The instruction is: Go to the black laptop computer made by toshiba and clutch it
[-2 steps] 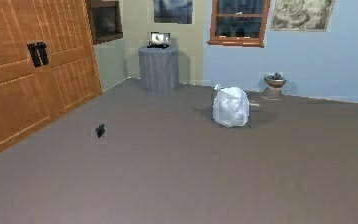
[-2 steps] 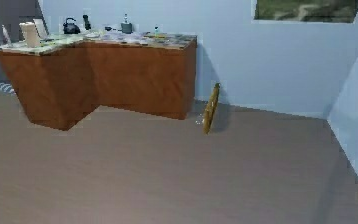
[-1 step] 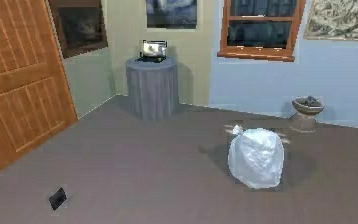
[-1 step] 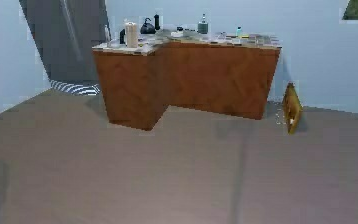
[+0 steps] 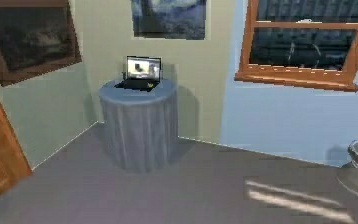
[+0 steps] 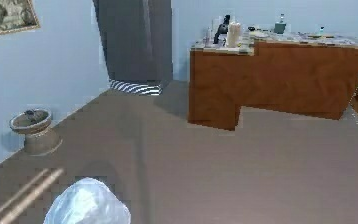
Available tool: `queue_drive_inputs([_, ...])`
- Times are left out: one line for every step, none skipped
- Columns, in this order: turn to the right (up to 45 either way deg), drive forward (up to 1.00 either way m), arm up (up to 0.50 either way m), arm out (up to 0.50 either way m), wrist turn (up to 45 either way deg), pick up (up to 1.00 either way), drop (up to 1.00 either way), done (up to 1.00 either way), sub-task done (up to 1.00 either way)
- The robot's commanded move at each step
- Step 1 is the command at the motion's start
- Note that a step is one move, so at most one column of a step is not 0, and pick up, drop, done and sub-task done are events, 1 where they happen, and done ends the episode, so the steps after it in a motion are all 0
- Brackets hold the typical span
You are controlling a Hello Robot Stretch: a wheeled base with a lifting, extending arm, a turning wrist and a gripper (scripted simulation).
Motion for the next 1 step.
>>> queue_drive_inputs([0.0, 0.9, 0.0, 0.0, 0.0, 0.0, 0.0, 0.0, 0.0])
